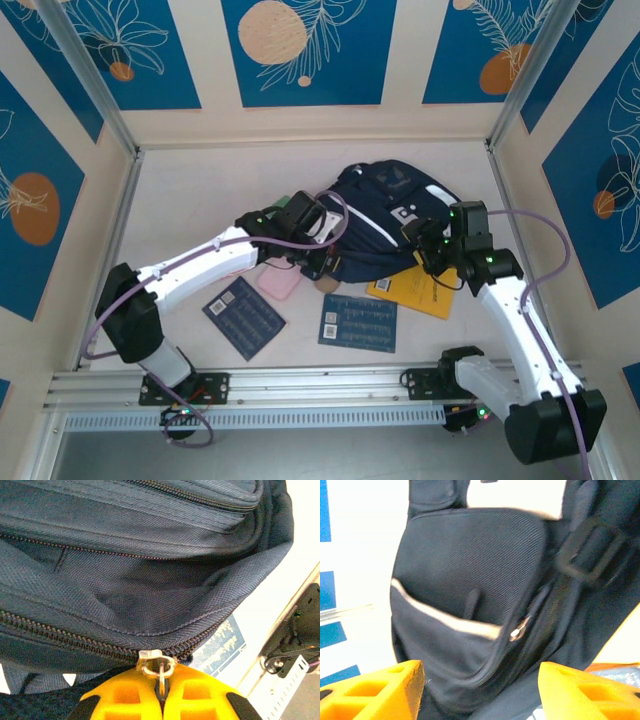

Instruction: Pack the student bag

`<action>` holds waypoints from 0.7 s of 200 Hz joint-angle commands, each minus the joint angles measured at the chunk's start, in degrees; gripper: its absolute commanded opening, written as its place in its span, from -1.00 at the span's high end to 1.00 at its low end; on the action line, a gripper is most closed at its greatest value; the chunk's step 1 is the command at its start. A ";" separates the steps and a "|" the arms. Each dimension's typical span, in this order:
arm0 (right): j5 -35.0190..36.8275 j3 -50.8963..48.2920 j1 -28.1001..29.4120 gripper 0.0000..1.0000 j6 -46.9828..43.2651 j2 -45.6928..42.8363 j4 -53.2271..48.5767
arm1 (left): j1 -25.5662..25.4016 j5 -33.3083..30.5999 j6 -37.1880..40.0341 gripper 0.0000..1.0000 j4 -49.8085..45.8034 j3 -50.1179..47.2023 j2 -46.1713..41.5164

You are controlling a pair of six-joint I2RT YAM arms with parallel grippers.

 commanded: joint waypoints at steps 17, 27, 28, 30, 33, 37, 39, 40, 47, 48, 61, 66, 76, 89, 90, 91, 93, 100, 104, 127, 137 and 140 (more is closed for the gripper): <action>-2.50 2.12 4.89 -0.19 8.17 -2.09 -4.31 | -3.11 0.14 -1.96 1.00 -0.21 3.45 -3.00; -2.39 1.98 6.63 -0.19 10.10 -2.31 -3.63 | -3.63 -0.13 -2.44 1.00 -0.03 3.37 -3.00; -2.39 1.93 6.80 -0.19 10.30 -2.37 -3.50 | -3.73 -0.14 -2.51 1.00 0.00 3.37 -3.00; -2.39 1.83 7.16 -0.19 10.60 -2.42 -3.25 | -3.83 -0.22 -2.57 1.00 0.01 3.32 -3.00; -2.39 1.59 7.61 -0.20 11.22 -2.51 -2.74 | -3.90 -0.28 -2.75 1.00 0.02 3.28 -2.96; -2.31 1.26 8.24 -0.20 11.93 -2.59 -2.17 | -3.96 -0.39 -2.98 1.00 0.11 3.16 -2.99; -2.31 1.18 8.64 -0.20 12.18 -2.56 -1.95 | -4.04 -0.48 -3.06 1.00 0.15 3.12 -2.97; -2.31 1.04 8.77 -0.20 12.39 -2.54 -1.83 | -4.07 -0.49 -3.13 1.00 0.17 3.11 -2.99; -2.35 0.47 9.87 -0.21 13.42 -2.32 -0.81 | -4.25 -0.66 -3.40 1.00 0.43 2.78 -3.14; -2.42 0.43 10.00 -0.21 13.59 -2.29 -0.64 | -4.22 -0.71 -3.48 1.00 0.49 2.72 -3.16; -2.65 -0.52 11.67 -0.22 15.33 -1.50 0.92 | -4.53 -0.52 -4.04 1.00 1.11 2.11 -3.43; -2.73 -0.89 12.39 -0.23 15.87 -1.10 1.54 | -4.62 -0.46 -4.18 1.00 1.24 1.97 -3.56; -2.47 -1.32 13.70 -0.23 16.59 -0.25 2.71 | -4.95 -0.50 -4.67 1.00 1.58 1.70 -3.67; -2.26 -1.78 14.84 -0.23 17.61 0.75 3.53 | -5.42 -0.45 -5.19 1.00 2.11 1.31 -3.96; -2.24 -1.84 14.95 -0.23 17.74 0.83 3.59 | -5.46 -0.43 -5.29 1.00 2.16 1.28 -4.01; -2.23 -1.91 15.04 -0.23 17.86 0.87 3.67 | -5.53 -0.43 -5.30 1.00 2.19 1.22 -4.03; -2.29 -2.08 15.15 -0.23 18.12 0.94 3.84 | -5.68 -0.42 -5.37 1.00 2.25 1.18 -4.07; -2.49 -2.59 15.54 -0.23 19.16 1.16 4.32 | -5.97 -0.42 -5.56 1.00 2.38 1.00 -4.14; -2.59 -2.91 15.80 -0.23 19.78 1.25 4.63 | -6.26 -0.42 -5.71 1.00 2.47 0.87 -4.21; -1.97 -3.13 16.86 -0.22 20.49 1.00 4.27 | -7.45 -0.76 -6.22 1.00 3.26 0.04 -4.20; -2.04 -3.04 16.95 -0.21 20.07 0.54 3.61 | -7.99 -1.13 -6.27 1.00 3.29 -0.15 -3.97; -2.00 -2.96 16.98 -0.21 19.85 0.37 3.26 | -8.11 -1.36 -6.20 1.00 3.23 -0.15 -3.97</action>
